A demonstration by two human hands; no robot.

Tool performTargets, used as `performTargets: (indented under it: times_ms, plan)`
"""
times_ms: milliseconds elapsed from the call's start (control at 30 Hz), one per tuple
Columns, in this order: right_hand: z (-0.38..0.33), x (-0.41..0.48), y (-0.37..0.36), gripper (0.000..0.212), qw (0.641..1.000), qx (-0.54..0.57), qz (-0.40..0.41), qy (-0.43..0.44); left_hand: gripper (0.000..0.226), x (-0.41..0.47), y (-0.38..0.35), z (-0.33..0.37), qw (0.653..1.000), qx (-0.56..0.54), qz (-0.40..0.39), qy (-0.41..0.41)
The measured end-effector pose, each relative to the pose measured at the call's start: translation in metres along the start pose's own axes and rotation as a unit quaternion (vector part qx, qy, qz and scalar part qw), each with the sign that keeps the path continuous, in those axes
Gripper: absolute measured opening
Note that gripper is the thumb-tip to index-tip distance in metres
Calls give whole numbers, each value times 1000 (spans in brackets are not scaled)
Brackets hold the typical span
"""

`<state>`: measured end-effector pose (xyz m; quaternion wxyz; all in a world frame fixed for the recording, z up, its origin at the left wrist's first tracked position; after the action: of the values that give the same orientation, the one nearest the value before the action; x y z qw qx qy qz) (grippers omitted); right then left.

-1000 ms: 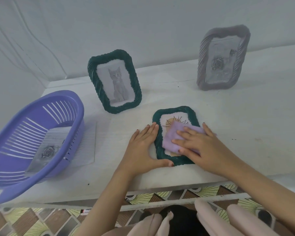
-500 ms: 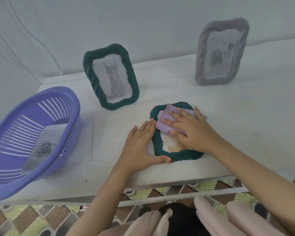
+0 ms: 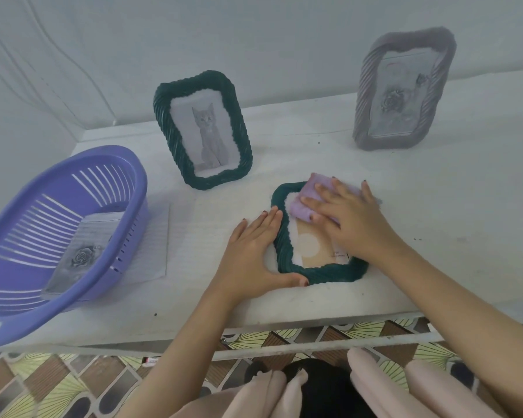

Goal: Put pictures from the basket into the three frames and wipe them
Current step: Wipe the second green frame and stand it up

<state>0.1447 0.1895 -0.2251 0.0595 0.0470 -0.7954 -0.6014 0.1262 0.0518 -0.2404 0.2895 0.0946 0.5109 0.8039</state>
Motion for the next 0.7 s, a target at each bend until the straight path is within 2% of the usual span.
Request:
performTargets:
  times_ms: [133,267,433,567,700]
  plan:
    - [-29,-28,-10,56,998,37,14,58,118,0,0,0,1000,1,3,-4]
    - [-25,-61,-11,52,997,42,27,64,119,0,0,1,1000,8,2,-8]
    - [-12,-65,4,50,996,-17,39,75,118,0,0,1,1000,14,-3,-9]
    - [12,-57,13,54,998,-10,65,11,118,-1,-1,0,1000,10,-4,-6]
    - [40,-61,22,40,992,-29,101,-74,117,-2,-1,0,1000,8,-6,-8]
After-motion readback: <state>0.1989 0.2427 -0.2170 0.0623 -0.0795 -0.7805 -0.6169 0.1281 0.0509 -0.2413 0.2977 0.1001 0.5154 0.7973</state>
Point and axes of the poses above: each hand's wrist, its own x-axis towards the middle knuckle, its own y-axis out of the back of the hand, z = x × y, the point moved 10 cm from there along x, towards the middle knuckle, and after that the axes turned 15 degrees about y, right-handed, at the moved point
